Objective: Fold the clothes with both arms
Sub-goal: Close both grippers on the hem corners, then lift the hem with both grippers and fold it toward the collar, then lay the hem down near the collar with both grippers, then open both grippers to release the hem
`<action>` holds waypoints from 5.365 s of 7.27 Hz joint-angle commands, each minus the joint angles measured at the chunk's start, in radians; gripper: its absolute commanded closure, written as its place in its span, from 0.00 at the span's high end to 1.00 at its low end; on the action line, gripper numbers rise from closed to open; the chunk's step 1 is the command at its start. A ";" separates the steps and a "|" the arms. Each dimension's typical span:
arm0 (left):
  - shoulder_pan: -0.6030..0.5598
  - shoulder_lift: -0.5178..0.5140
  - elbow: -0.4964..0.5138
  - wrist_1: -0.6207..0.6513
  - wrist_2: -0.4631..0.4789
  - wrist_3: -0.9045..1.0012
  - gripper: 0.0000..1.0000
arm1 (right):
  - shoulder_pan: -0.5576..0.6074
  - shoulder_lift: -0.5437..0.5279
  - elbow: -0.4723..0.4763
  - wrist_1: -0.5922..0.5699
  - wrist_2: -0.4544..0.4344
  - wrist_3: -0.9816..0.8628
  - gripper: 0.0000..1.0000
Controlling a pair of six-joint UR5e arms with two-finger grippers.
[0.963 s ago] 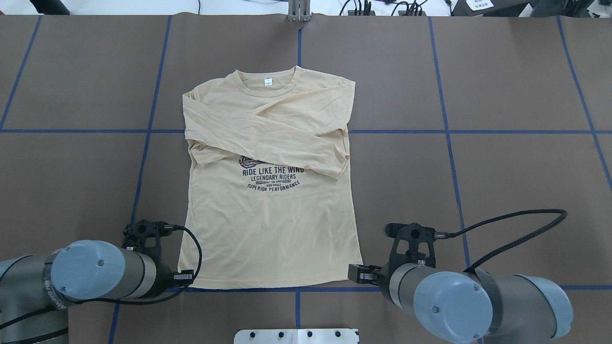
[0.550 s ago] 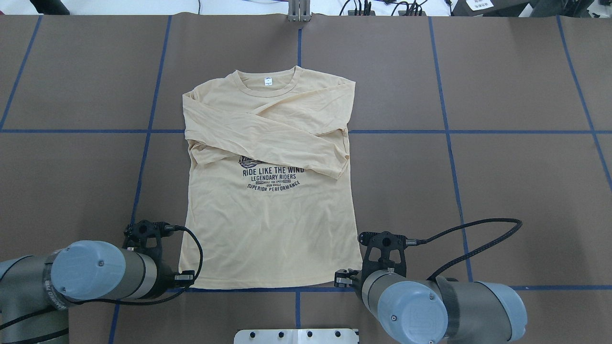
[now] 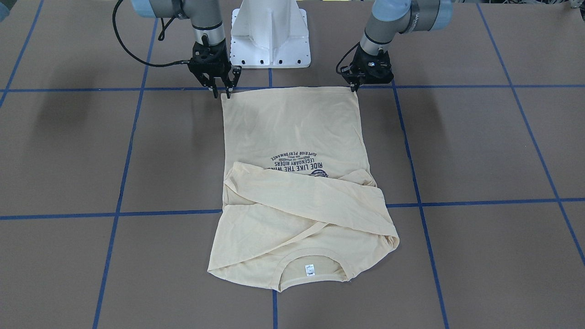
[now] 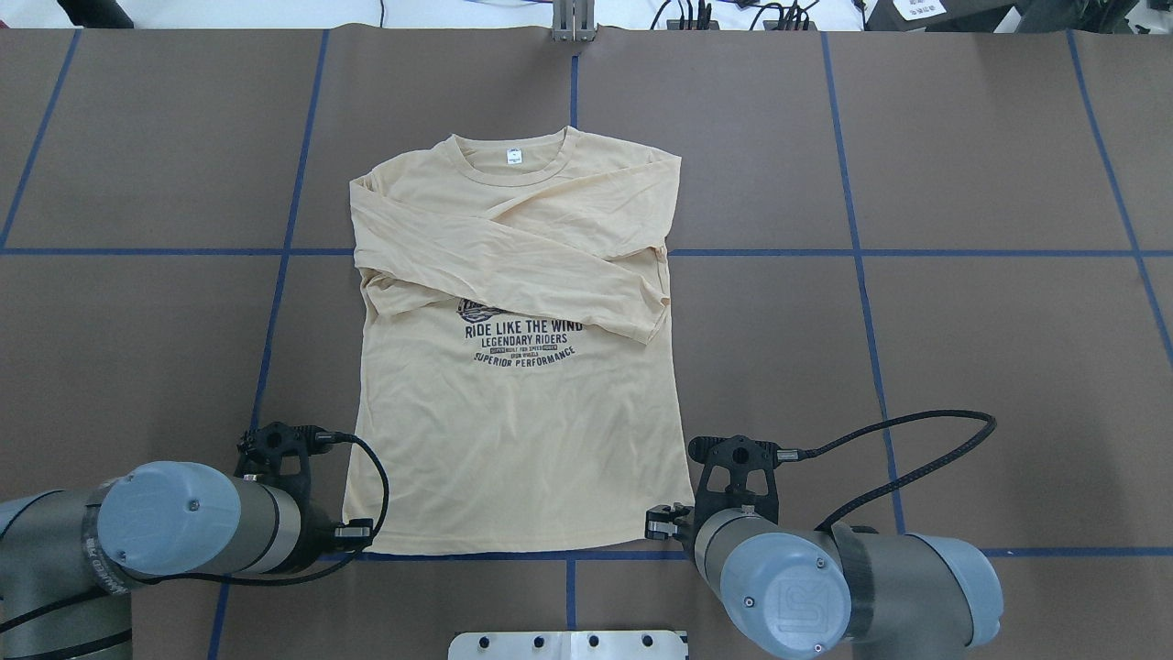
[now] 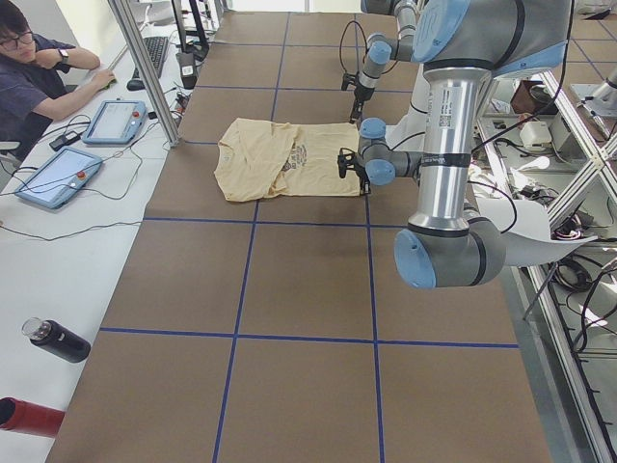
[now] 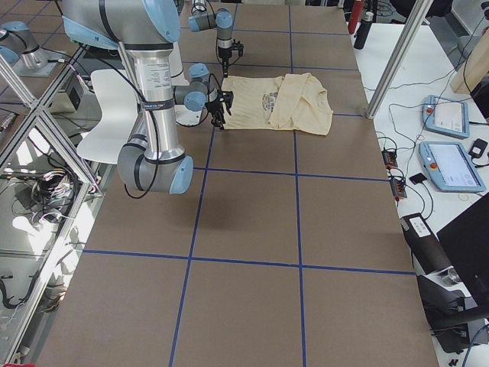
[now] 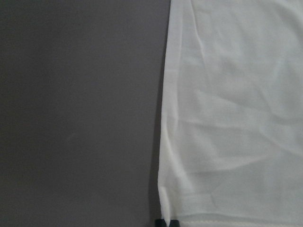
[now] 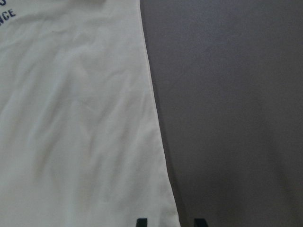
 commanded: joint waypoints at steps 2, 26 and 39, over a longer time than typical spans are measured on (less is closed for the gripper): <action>0.000 0.000 -0.006 -0.001 0.000 0.000 0.00 | -0.002 0.002 -0.009 0.001 -0.001 0.004 0.34; -0.267 -0.316 0.020 0.437 0.012 0.282 0.00 | 0.394 0.191 -0.105 -0.018 0.257 -0.138 0.00; -0.327 -0.314 0.146 0.272 0.049 0.504 1.00 | 0.453 0.206 -0.228 0.074 0.262 -0.189 1.00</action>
